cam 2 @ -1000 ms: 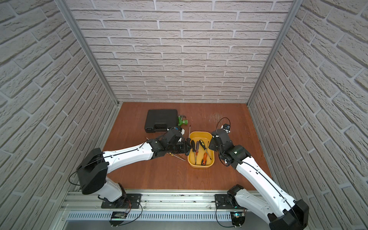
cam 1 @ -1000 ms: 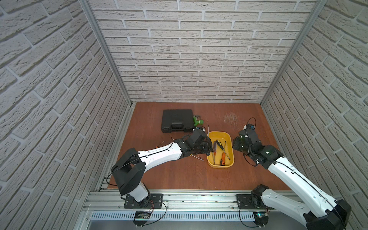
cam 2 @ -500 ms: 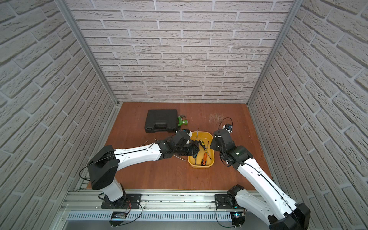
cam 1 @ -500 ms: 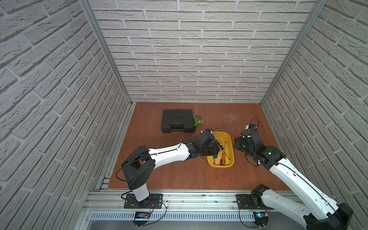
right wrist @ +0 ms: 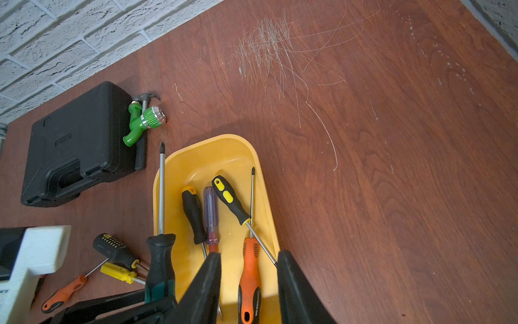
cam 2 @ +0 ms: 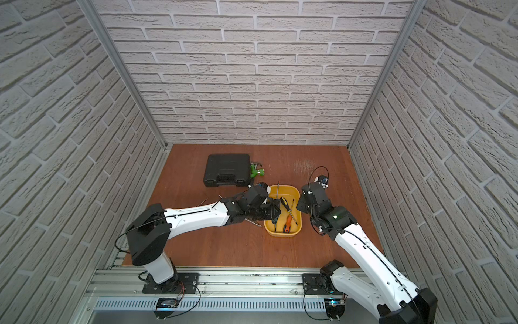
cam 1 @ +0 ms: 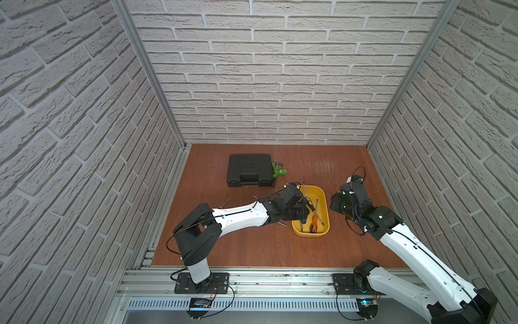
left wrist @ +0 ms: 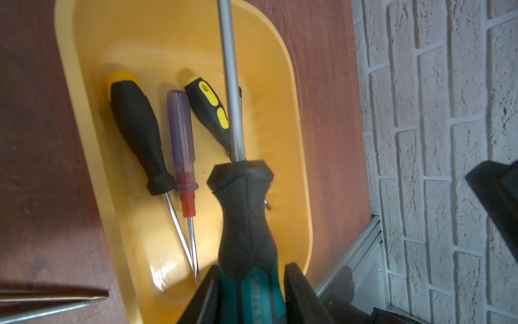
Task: Put the screwdriver on the desktop into the storage box
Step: Place the screwdriver in the storage box.
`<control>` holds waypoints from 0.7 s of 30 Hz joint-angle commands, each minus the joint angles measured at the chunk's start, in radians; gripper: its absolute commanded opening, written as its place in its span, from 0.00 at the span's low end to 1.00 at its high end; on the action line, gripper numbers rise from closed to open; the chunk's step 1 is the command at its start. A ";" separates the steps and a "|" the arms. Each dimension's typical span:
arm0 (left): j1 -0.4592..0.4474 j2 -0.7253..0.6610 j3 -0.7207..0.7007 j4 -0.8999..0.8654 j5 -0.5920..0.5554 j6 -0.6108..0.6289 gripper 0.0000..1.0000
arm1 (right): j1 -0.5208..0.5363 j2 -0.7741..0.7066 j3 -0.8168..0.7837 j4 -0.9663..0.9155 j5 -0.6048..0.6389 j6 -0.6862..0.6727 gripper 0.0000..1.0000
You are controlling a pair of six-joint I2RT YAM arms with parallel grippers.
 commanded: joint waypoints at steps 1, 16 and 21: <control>-0.006 0.010 -0.007 0.056 0.002 -0.004 0.00 | -0.009 -0.018 -0.016 0.001 -0.003 0.012 0.39; -0.009 0.008 -0.011 0.053 -0.001 -0.008 0.09 | -0.014 -0.022 -0.020 0.007 -0.008 0.016 0.39; -0.011 0.006 -0.014 0.049 -0.007 -0.009 0.09 | -0.014 -0.021 -0.020 0.007 -0.010 0.015 0.39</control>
